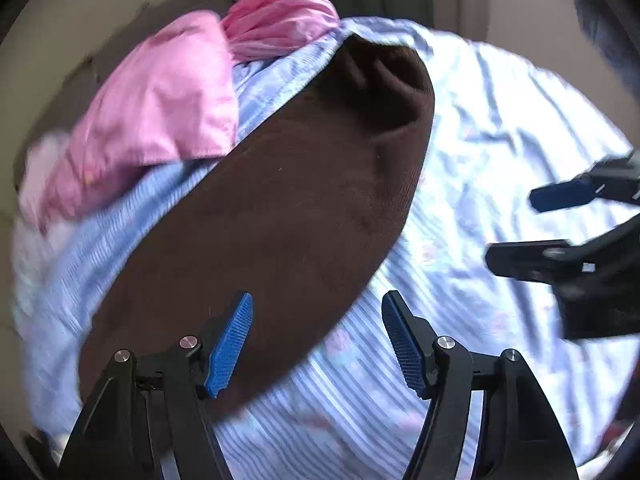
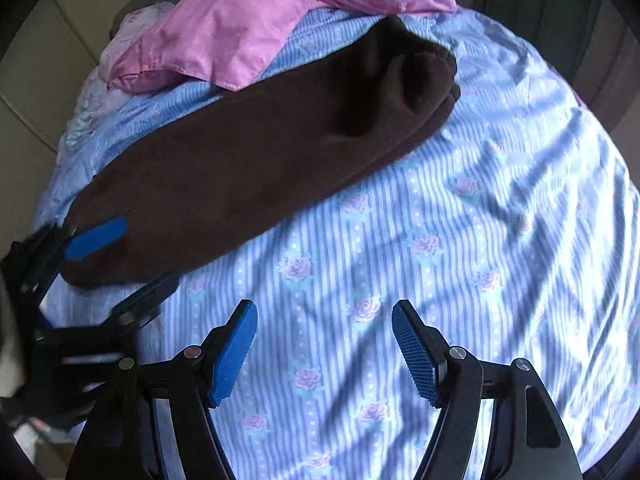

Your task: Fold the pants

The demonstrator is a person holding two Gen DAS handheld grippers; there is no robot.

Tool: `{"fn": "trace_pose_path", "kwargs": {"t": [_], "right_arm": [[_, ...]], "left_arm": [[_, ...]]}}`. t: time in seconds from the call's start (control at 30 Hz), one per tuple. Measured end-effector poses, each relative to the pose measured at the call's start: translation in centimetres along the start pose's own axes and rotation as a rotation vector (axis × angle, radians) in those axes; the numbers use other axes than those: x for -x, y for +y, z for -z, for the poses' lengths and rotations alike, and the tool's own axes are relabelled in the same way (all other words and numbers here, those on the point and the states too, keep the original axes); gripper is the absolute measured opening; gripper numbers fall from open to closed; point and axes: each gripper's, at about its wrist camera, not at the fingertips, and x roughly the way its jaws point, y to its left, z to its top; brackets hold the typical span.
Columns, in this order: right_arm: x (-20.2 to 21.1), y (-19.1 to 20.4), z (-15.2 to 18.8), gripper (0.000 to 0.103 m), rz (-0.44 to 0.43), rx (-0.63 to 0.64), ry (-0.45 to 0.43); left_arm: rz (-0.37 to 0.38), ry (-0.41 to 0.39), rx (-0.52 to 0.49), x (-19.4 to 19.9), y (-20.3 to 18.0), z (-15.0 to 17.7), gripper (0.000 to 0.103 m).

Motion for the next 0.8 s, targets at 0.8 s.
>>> {"fn": "trace_pose_path", "kwargs": {"t": [0.8], "right_arm": [[-2.2, 1.7, -4.7, 0.065, -0.148, 0.100, -0.015]], "left_arm": [[0.128, 0.074, 0.247, -1.6, 8.2, -3.9, 0.054]]}}
